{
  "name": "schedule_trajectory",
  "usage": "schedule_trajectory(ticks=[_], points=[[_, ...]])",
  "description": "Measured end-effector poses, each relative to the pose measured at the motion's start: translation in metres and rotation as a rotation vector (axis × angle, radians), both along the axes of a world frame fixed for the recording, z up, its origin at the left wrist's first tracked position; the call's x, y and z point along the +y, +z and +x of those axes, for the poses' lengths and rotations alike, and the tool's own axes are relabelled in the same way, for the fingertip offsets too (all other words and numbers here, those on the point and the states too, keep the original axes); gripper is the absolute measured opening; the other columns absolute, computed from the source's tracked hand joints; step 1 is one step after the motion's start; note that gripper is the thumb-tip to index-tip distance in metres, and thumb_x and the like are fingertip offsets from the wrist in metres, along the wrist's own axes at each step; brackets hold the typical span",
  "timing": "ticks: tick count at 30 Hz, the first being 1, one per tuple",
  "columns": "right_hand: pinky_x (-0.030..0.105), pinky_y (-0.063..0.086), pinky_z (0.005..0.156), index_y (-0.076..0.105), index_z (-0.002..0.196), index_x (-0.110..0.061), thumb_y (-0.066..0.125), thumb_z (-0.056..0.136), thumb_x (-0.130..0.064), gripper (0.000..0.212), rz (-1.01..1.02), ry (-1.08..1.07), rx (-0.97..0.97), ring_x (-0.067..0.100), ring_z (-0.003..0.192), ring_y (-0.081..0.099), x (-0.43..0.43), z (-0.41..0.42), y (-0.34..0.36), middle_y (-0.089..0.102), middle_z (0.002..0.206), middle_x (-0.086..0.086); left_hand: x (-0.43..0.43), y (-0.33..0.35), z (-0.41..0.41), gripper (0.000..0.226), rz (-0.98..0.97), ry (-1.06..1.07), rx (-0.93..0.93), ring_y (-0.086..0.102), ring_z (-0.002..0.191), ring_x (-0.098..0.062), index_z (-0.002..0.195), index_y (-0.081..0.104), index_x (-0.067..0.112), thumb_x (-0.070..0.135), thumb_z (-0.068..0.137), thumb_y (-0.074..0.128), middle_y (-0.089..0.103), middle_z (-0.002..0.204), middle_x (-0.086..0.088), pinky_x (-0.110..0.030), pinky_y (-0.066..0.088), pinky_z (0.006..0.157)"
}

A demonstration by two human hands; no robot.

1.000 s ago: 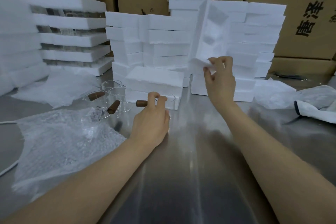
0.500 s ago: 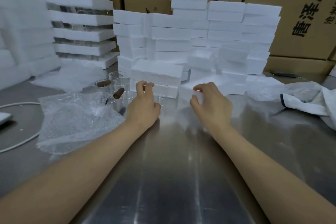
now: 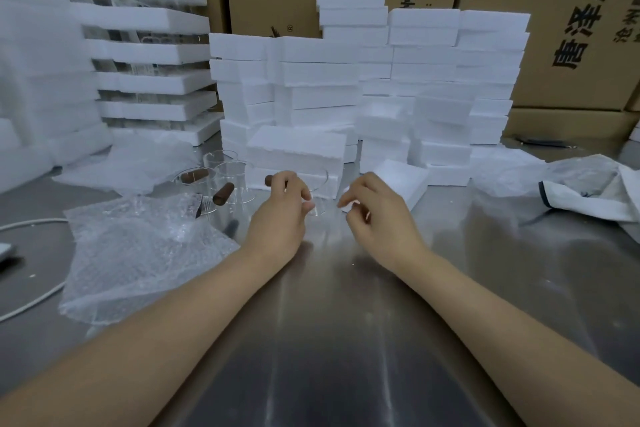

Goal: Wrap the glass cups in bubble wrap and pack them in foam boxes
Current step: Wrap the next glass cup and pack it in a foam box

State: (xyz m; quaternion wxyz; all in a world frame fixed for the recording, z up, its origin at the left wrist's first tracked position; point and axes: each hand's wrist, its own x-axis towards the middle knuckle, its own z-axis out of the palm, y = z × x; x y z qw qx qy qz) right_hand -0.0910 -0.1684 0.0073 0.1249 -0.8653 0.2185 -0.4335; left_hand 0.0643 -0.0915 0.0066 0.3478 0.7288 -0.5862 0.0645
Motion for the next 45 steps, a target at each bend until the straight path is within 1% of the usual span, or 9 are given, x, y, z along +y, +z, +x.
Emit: schedule_trajectory(ticks=[3,6,10,15,18,21,32,39,45], points=[[0.032,0.052,0.067,0.046,0.124,-0.017,0.058,0.083,-0.004,0.045,0.095,0.012,-0.084,0.007,0.077,0.055,0.004,0.013,-0.004,0.034,0.116,-0.019,0.002,0.006,-0.009,0.021,-0.093,-0.023,-0.132,0.067,0.089,-0.027,0.116,0.049,0.008,0.009,0.095,0.053,0.029,0.147,-0.003,-0.04,0.051,0.062],[0.036,0.056,0.066,0.028,0.143,-0.024,0.068,0.082,-0.015,0.073,0.114,-0.012,-0.106,0.005,0.081,0.056,0.003,0.015,-0.008,0.03,0.131,-0.015,0.005,0.008,-0.018,0.023,-0.148,-0.038,-0.281,0.066,0.068,-0.03,0.106,0.054,0.009,0.002,0.086,0.064,0.033,0.151,-0.005,-0.028,0.034,0.046],[0.027,0.053,0.069,0.011,0.15,-0.035,0.074,0.081,-0.032,0.093,0.228,-0.032,-0.135,0.002,0.088,0.059,-0.004,0.008,-0.006,0.034,0.124,-0.037,0.009,0.011,-0.023,0.027,-0.207,-0.053,-0.355,0.056,0.045,-0.033,0.096,0.057,0.005,-0.003,0.076,0.073,0.044,0.145,-0.013,-0.022,0.021,0.039],[0.02,0.051,0.081,0.035,0.144,-0.029,0.072,0.085,-0.023,0.07,0.358,0.054,-0.156,0.003,0.092,0.062,-0.005,0.006,-0.003,0.05,0.128,-0.015,0.009,0.011,-0.023,0.027,-0.272,-0.102,-0.39,0.059,0.049,-0.032,0.104,0.058,0.005,0.006,0.081,0.073,0.047,0.144,-0.007,-0.028,0.037,0.037],[0.005,0.043,0.08,0.043,0.131,-0.03,0.072,0.083,-0.017,0.058,0.388,0.104,-0.189,-0.008,0.094,0.058,-0.004,0.004,0.0,0.054,0.12,-0.013,0.006,0.008,-0.023,0.057,-0.264,-0.147,-0.284,0.068,0.083,-0.03,0.138,0.035,0.022,0.018,0.09,0.065,0.04,0.149,0.007,-0.04,0.053,0.056],[0.002,0.041,0.074,0.042,0.126,-0.036,0.072,0.082,-0.016,0.057,0.411,0.125,-0.212,-0.005,0.09,0.06,-0.003,0.002,0.001,0.053,0.115,-0.021,0.005,0.006,-0.022,0.067,-0.227,-0.151,-0.195,0.066,0.101,-0.028,0.149,0.025,0.025,0.025,0.092,0.062,0.041,0.148,0.01,-0.046,0.054,0.071],[0.009,0.046,0.076,0.041,0.112,-0.049,0.075,0.082,-0.015,0.056,0.423,0.218,-0.224,0.008,0.091,0.06,-0.005,0.002,0.001,0.053,0.112,-0.024,0.008,0.011,-0.024,0.085,-0.311,-0.223,-0.171,0.058,0.117,-0.024,0.138,0.006,0.042,0.018,0.086,0.069,0.047,0.144,0.01,-0.045,0.051,0.09],[0.02,0.054,0.074,0.044,0.127,-0.033,0.076,0.081,-0.027,0.057,0.539,0.221,-0.217,0.013,0.087,0.067,-0.008,0.003,-0.001,0.056,0.111,-0.015,0.008,0.011,-0.025,0.083,-0.35,-0.258,-0.138,0.05,0.126,-0.018,0.141,-0.001,0.047,0.02,0.093,0.06,0.039,0.149,0.012,-0.041,0.047,0.096],[0.025,0.046,0.06,0.062,0.1,-0.018,0.061,0.08,-0.049,0.037,0.928,0.407,-0.208,0.016,0.066,0.065,-0.009,-0.002,0.006,0.068,0.077,-0.001,0.009,0.008,-0.023,0.062,-0.368,-0.32,-0.122,0.044,0.132,-0.014,0.148,0.021,0.012,0.037,0.097,0.045,0.038,0.149,-0.003,-0.037,0.044,0.102]])
